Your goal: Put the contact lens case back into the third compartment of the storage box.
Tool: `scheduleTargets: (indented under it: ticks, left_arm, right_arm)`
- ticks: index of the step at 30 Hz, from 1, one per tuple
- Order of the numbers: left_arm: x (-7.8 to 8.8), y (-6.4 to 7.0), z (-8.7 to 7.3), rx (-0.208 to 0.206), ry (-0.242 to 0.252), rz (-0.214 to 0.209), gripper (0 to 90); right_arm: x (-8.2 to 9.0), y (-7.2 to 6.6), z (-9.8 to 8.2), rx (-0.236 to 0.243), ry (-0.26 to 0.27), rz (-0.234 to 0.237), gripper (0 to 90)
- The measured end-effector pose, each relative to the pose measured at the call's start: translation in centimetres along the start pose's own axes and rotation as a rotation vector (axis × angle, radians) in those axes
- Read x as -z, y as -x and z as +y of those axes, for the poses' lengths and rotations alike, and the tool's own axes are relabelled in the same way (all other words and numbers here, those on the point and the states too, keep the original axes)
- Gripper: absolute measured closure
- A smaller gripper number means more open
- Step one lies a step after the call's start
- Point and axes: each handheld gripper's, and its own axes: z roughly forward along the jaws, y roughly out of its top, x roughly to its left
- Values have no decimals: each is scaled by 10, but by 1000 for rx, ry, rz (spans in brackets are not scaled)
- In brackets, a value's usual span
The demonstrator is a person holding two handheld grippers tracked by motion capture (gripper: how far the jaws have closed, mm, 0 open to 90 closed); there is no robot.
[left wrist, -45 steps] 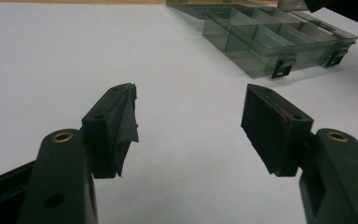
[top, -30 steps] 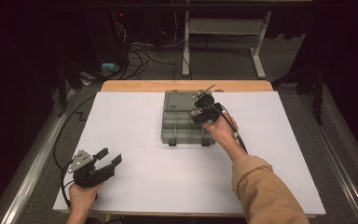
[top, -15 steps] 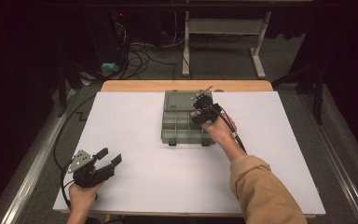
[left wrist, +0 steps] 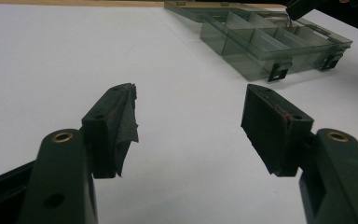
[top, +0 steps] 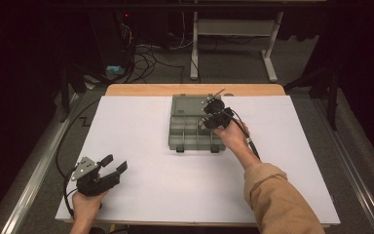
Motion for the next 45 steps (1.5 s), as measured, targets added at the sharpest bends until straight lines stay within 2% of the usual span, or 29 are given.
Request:
scheduleTargets:
  ticks: [4,6,9,12,16,21,25,26,34,35,45]
  left_arm:
    - [0,0,0,-6,0,0,356]
    - [0,0,0,-3,0,2,357]
    - [1,0,0,-1,6,5,357]
    - [1,0,0,-5,3,7,356]
    - [2,0,0,-6,4,7,357]
    - [2,0,0,-7,5,5,357]
    - [2,1,-1,-13,3,6,357]
    - [2,1,0,-13,3,6,357]
    - [2,0,-1,-11,1,7,357]
    - [2,0,-1,-10,2,7,357]
    - [2,0,-1,-10,5,16,356]
  right_arm:
    - [-2,-3,0,15,-12,13,779]
    - [-3,-6,0,31,-18,1,779]
    - [-2,-6,0,29,-9,-5,776]
    - [-1,-4,1,-4,31,-5,737]
    - [-8,-6,1,-28,6,-16,682]
    - [-7,-1,0,-46,3,16,707]
    - [-5,-5,-1,-20,-25,8,723]
    - [-5,-5,-2,-27,-25,10,732]
    - [-1,0,-14,-62,36,55,727]
    - [1,1,-16,-78,41,57,726]
    - [20,13,-31,-123,109,86,693]
